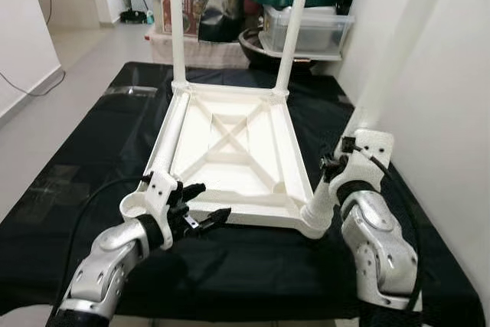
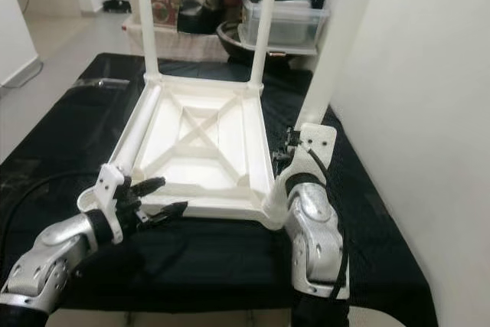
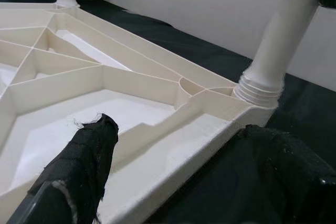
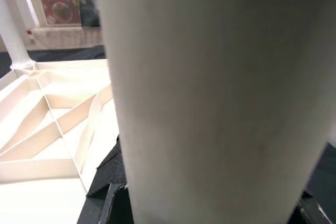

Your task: Building children table

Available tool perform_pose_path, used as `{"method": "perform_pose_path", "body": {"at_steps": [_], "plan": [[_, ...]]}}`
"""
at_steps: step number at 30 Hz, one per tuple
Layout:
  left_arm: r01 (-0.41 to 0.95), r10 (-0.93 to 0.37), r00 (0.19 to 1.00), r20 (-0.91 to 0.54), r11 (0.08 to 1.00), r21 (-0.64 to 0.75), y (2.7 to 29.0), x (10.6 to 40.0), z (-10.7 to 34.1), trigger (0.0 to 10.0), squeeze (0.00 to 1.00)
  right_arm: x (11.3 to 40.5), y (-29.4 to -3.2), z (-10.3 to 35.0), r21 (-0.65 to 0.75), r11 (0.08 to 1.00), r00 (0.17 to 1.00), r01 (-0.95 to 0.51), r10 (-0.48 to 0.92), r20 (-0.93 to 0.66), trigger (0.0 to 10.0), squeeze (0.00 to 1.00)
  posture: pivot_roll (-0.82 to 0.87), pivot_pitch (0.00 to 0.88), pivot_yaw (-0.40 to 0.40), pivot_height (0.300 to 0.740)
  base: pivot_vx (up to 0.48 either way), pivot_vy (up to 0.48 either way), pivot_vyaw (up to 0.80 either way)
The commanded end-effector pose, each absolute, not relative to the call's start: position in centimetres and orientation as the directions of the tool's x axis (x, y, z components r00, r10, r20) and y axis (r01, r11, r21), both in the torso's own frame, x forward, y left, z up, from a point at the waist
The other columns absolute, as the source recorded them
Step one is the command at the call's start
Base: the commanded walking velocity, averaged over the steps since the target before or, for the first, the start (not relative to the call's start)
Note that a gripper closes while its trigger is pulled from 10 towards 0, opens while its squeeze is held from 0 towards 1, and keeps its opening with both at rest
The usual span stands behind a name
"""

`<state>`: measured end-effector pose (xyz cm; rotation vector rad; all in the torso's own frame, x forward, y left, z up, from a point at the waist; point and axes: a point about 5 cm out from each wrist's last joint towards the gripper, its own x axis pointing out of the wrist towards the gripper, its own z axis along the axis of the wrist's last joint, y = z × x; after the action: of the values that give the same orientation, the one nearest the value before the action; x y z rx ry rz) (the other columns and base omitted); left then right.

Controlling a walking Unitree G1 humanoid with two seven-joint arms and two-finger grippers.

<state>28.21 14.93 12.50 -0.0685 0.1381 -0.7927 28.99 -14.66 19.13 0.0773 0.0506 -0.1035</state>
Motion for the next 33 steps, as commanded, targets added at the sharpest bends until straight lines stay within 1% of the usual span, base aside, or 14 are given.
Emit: {"method": "perform_pose_path", "body": {"at_steps": [1,2,3,9,10,13,15,20,21,22,23,26,28,33], "plan": [[0.712,-0.723,0.684,-0.098,0.691,-0.125,14.6,28.2,12.5,10.0,0.00,28.9,-14.3,17.5,0.080,0.993,0.985,0.084,-0.071,-0.154,10.0,0.00,0.07,0.000,-0.080,0.740,0.000,0.000,0.00],[0.714,-0.725,0.682,-0.097,0.689,-0.124,14.5,28.4,12.6,10.0,0.00,29.1,-14.1,17.8,0.111,0.992,0.989,0.058,-0.043,-0.139,10.0,0.00,0.07,0.000,-0.081,0.740,0.000,0.000,0.00],[0.716,-0.726,0.681,-0.095,0.687,-0.122,14.4,28.6,12.7,10.0,0.00,29.4,-14.4,18.1,0.106,0.994,0.993,0.031,-0.019,-0.118,10.0,1.00,0.07,0.000,-0.081,0.740,0.000,0.000,0.00],[0.715,-0.725,0.684,-0.081,0.689,-0.120,14.4,29.0,13.0,10.0,0.00,31.1,-15.3,20.2,0.111,0.981,0.986,-0.157,0.162,-0.035,10.0,1.00,0.07,0.000,-0.085,0.740,0.000,0.000,0.00],[0.715,-0.725,0.684,-0.081,0.688,-0.121,14.4,29.0,12.9,10.0,0.00,31.4,-15.7,20.9,0.135,0.954,0.963,-0.268,0.271,-0.006,10.0,0.00,0.07,0.000,-0.088,0.740,0.000,0.000,0.00],[0.716,-0.726,0.683,-0.083,0.688,-0.123,14.3,28.8,12.7,10.0,0.00,31.1,-16.8,22.0,0.162,0.870,0.884,-0.467,0.460,0.076,10.0,0.00,0.07,0.000,-0.091,0.740,0.000,0.000,0.00],[0.715,-0.725,0.684,-0.084,0.688,-0.124,14.4,28.7,12.6,10.0,0.00,30.1,-18.0,22.8,0.082,0.745,0.748,-0.662,0.651,0.132,10.0,0.00,0.09,0.000,-0.102,0.740,0.000,0.000,0.00],[0.710,-0.720,0.689,-0.084,0.694,-0.118,14.5,28.7,12.7,10.0,0.00,28.6,-18.0,22.2,0.058,0.541,0.544,-0.839,0.835,0.082,10.0,0.00,0.10,0.000,-0.108,0.740,0.000,0.000,0.00],[0.710,-0.719,0.690,-0.085,0.695,-0.116,14.6,28.7,12.7,10.0,0.00,28.4,-17.6,21.4,0.050,0.492,0.494,-0.869,0.869,0.044,8.7,0.00,0.11,0.000,-0.108,0.740,0.000,0.000,0.00],[0.709,-0.718,0.690,-0.086,0.695,-0.115,14.7,28.8,12.7,10.0,0.00,28.6,-17.1,20.6,0.055,0.480,0.481,-0.876,0.877,0.012,3.3,0.00,0.11,0.000,-0.108,0.740,0.000,0.000,0.00],[0.709,-0.718,0.690,-0.086,0.696,-0.113,14.7,28.8,12.7,10.0,0.00,28.8,-16.7,19.9,0.071,0.488,0.489,-0.870,0.873,-0.008,0.0,0.00,0.11,0.000,-0.107,0.740,0.000,0.000,0.00],[0.710,-0.718,0.690,-0.086,0.696,-0.113,14.7,28.8,12.8,10.0,0.00,29.2,-16.5,19.3,0.077,0.503,0.503,-0.861,0.864,-0.024,0.0,0.00,0.11,0.000,-0.107,0.740,0.000,0.000,0.00],[0.713,-0.722,0.686,-0.087,0.691,-0.113,14.6,28.7,12.8,10.0,0.00,30.5,-17.1,18.4,0.107,0.609,0.609,-0.786,0.792,-0.036,0.0,0.00,0.11,0.000,-0.103,0.740,0.000,0.000,0.00],[0.719,-0.727,0.680,-0.093,0.687,-0.110,14.7,28.7,12.8,10.0,0.00,30.6,-17.7,18.0,0.158,0.675,0.684,-0.721,0.730,0.000,0.0,0.00,0.10,0.000,-0.092,0.740,0.000,0.000,0.00]]}}
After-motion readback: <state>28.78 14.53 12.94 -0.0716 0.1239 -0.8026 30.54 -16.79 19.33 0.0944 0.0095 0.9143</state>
